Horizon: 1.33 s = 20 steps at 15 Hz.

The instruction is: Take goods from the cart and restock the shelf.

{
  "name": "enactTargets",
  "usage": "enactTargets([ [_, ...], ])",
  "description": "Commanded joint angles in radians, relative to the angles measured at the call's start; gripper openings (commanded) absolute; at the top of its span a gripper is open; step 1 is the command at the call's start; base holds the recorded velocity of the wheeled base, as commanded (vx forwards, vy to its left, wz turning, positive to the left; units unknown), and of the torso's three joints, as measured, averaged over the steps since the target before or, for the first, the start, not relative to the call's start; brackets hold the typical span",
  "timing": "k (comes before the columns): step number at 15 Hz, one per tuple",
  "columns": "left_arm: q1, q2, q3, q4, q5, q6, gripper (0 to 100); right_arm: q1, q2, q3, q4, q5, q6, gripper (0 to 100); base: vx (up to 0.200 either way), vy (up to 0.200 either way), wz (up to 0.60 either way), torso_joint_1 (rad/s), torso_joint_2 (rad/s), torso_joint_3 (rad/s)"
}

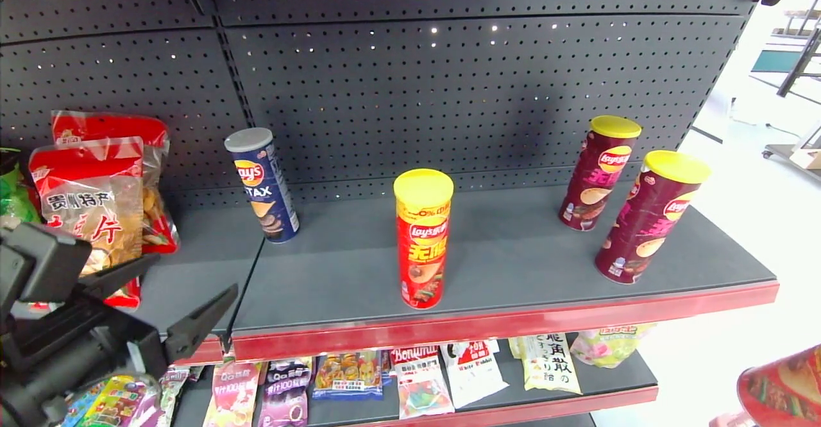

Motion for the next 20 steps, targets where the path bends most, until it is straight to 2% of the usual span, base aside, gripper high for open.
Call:
enactTargets([
  [1,0.004,-0.217,0.061,0.136,-0.007,-0.002,100,0.003,0.153,-0.079,0.006,0.009,-0.015,0,0.0,0.0,0.0,0.0,0.0,0.0],
  [3,0.005,-0.311,0.053,0.246,-0.004,-0.003,100,0.021,0.212,-0.099,0.003,0.047,-0.015,0,0.0,0.0,0.0,0.0,0.0,0.0],
  [4,0.005,-0.38,0.03,0.358,0.005,-0.003,100,0.019,0.247,-0.104,-0.001,0.053,-0.016,0,0.0,0.0,0.0,0.0,0.0,0.0],
  [6,0.005,-0.412,-0.009,0.449,0.03,0.003,100,0.027,0.238,-0.088,0.0,0.07,-0.016,0,0.0,0.0,0.0,0.0,0.0,0.0],
  [8,0.005,-0.404,-0.016,0.462,0.042,0.004,100,0.027,0.209,-0.082,0.006,0.081,-0.016,0,0.0,0.0,0.0,0.0,0.0,0.0],
  [12,0.005,-0.37,-0.017,0.462,0.037,0.02,100,0.027,0.156,-0.032,0.006,0.086,-0.016,0,0.0,0.0,0.6,0.001,0.0,0.001],
  [15,0.004,-0.38,-0.017,0.462,0.034,0.02,100,0.03,0.169,-0.032,-0.001,0.086,-0.015,0,0.0,0.0,0.0,0.0,0.0,0.0],
  [19,0.004,-0.41,-0.019,0.462,0.03,0.017,100,0.029,0.206,-0.05,-0.009,0.141,-0.009,0,0.0,0.0,0.0,0.0,0.0,0.0],
  [20,0.004,-0.482,-0.003,0.469,0.027,0.007,100,0.029,0.302,-0.088,-0.086,0.188,-0.01,0,0.0,0.0,0.0,0.0,0.0,0.0],
])
